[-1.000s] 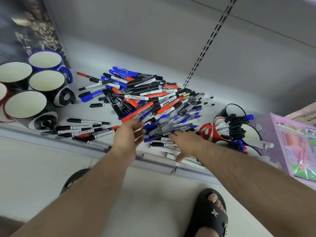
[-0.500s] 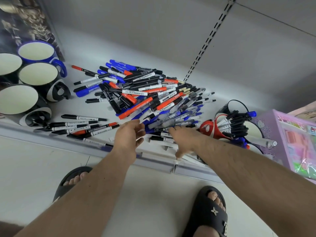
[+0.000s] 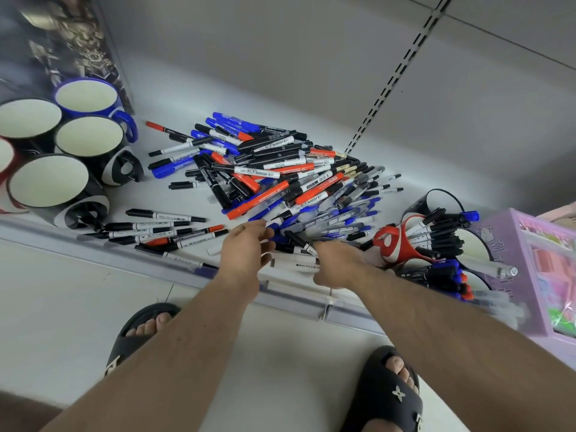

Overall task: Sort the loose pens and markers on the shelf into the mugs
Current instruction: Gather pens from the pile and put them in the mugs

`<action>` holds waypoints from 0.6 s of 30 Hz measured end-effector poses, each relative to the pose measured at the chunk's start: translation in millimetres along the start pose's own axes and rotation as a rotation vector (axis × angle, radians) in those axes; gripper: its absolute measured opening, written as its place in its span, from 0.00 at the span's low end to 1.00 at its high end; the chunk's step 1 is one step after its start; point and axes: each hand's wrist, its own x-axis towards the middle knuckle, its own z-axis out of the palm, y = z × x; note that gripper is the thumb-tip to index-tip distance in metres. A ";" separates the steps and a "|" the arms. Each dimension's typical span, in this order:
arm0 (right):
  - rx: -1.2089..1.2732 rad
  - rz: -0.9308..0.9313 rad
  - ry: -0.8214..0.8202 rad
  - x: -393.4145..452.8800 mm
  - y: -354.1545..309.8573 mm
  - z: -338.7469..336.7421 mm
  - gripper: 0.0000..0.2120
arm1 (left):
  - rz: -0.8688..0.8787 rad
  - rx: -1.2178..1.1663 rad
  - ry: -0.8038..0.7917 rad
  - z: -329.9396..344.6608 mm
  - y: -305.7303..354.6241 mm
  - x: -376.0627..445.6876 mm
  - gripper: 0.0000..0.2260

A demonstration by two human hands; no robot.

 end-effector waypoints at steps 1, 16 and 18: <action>0.051 -0.020 0.001 0.5 -1.1 -4.4 0.11 | 0.021 -0.009 0.002 -0.4 2.7 -1.5 0.09; 0.941 0.124 0.242 -28.5 -33.0 -124.1 0.11 | 0.118 0.377 -0.285 9.2 3.6 -41.5 0.11; 1.025 0.196 0.240 -40.4 -32.3 -126.4 0.08 | 0.124 0.382 -0.346 13.6 6.9 -51.6 0.13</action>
